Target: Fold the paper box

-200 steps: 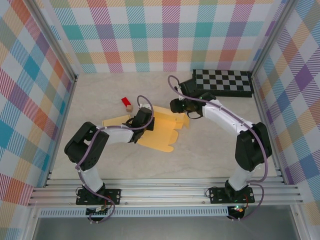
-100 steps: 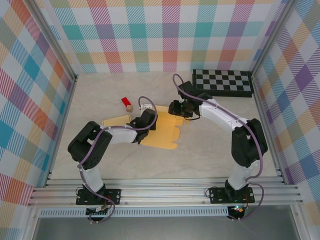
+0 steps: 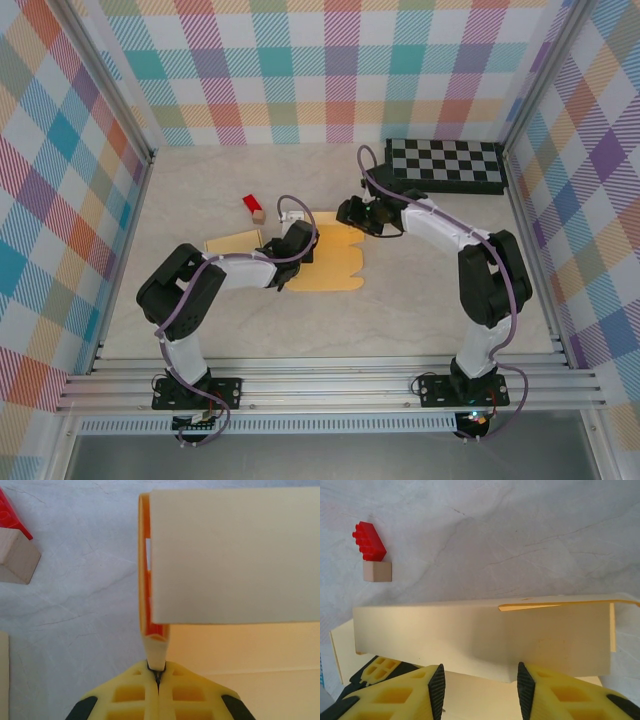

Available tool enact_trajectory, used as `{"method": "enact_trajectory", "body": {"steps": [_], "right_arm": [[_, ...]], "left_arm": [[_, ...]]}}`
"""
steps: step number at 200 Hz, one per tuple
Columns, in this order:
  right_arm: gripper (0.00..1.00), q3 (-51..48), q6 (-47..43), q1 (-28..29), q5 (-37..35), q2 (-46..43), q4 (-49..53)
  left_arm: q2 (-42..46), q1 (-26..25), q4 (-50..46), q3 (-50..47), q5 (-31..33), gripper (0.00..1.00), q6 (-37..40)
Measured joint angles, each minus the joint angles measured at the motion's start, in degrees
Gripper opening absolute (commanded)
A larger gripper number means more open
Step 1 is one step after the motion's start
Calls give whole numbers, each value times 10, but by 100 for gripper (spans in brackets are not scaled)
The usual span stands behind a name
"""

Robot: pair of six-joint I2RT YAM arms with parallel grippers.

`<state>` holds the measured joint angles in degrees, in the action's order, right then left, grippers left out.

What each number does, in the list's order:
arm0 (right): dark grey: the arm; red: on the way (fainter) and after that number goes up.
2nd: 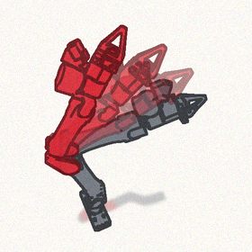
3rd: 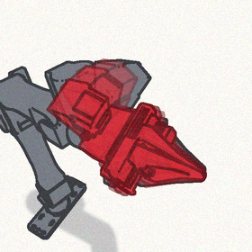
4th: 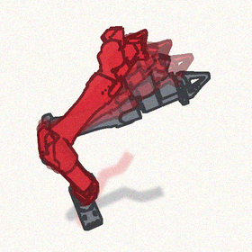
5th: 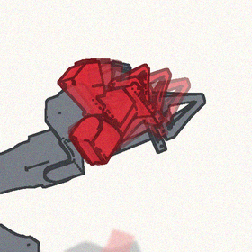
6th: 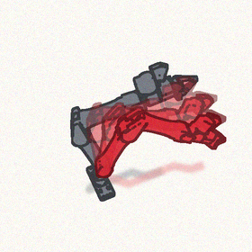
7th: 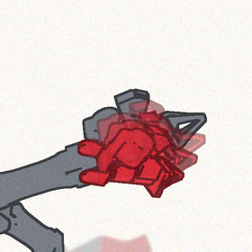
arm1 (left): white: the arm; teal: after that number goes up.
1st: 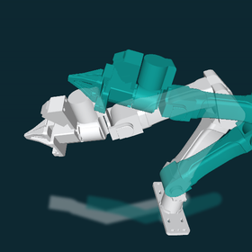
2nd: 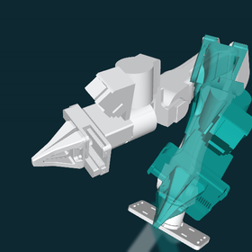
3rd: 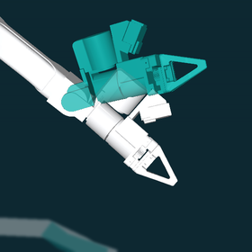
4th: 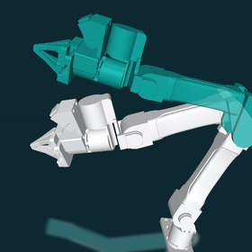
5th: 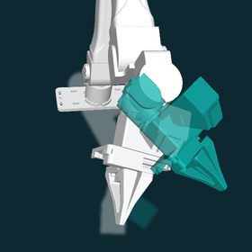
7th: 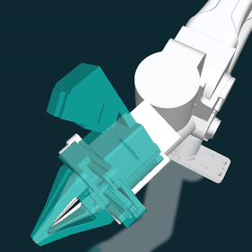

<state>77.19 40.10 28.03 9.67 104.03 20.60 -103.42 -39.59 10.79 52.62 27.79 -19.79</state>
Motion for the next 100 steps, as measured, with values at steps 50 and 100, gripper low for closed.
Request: {"method": "enact_trajectory", "body": {"steps": [50,100], "right_arm": [[47,9,-32,-7,-22,2,18],[48,52,-93,-8,-61,20,72]], "left_arm": [[3,-3,-2,0,-4,0,0],[4,-6,-2,0,-11,0,0]]}}
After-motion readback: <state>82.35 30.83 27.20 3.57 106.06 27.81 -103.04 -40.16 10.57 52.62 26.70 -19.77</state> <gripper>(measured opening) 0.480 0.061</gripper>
